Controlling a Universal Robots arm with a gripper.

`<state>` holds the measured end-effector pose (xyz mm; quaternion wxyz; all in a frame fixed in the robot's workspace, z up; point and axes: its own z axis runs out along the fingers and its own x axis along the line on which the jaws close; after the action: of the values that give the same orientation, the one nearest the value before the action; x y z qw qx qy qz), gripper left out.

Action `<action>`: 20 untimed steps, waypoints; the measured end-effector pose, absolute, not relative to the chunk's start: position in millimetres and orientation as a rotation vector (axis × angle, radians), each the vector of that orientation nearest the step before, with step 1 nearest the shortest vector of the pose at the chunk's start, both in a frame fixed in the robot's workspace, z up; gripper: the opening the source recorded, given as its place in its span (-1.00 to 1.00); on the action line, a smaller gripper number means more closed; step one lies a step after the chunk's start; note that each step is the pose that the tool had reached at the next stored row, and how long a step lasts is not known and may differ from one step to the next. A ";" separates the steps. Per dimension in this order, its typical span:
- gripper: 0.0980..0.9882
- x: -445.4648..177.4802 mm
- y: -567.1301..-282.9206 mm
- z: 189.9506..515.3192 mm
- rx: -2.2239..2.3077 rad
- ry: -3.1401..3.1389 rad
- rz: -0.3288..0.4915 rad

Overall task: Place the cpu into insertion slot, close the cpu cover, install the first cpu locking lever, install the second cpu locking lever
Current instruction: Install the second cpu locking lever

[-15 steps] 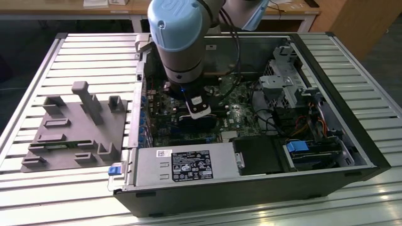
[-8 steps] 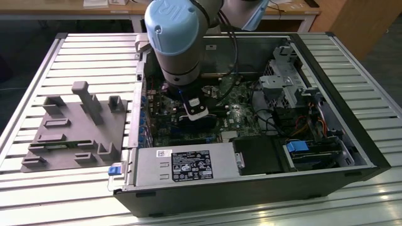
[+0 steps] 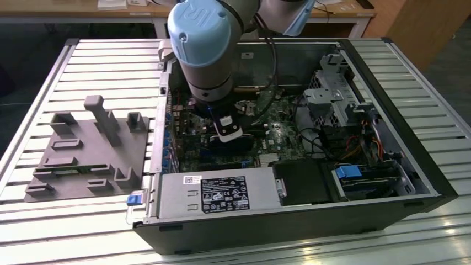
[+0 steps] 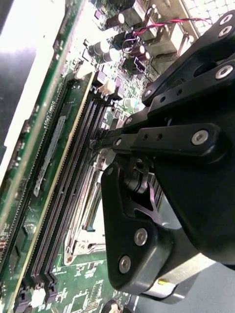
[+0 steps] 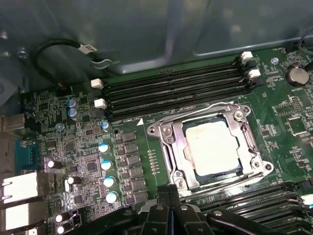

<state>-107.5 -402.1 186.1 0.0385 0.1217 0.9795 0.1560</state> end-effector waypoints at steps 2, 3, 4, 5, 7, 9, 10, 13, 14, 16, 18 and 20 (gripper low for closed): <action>-0.99 -107.6 -402.1 187.5 0.372 3.002 0.479; -0.99 -107.6 -402.3 189.7 0.371 3.001 0.478; -0.99 -107.7 -402.2 192.6 0.371 3.000 0.478; -0.99 -107.7 -402.1 195.5 0.371 2.999 0.479; -0.99 -107.7 -402.2 201.3 0.370 2.997 0.478; -0.99 -107.5 -402.1 203.3 0.370 2.996 0.479; -0.99 -106.5 -402.1 203.2 0.370 2.996 0.479; -0.99 -98.6 -402.2 203.3 0.370 2.997 0.479; -0.99 -95.1 -402.2 203.4 0.370 2.997 0.478; -0.99 -88.4 -402.1 203.3 0.370 2.998 0.479; -0.99 -81.6 -402.1 203.4 0.370 2.998 0.478; -0.99 -75.5 -402.1 203.3 0.371 2.999 0.479</action>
<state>-75.5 -402.1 203.3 0.0411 0.1210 0.9794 0.1563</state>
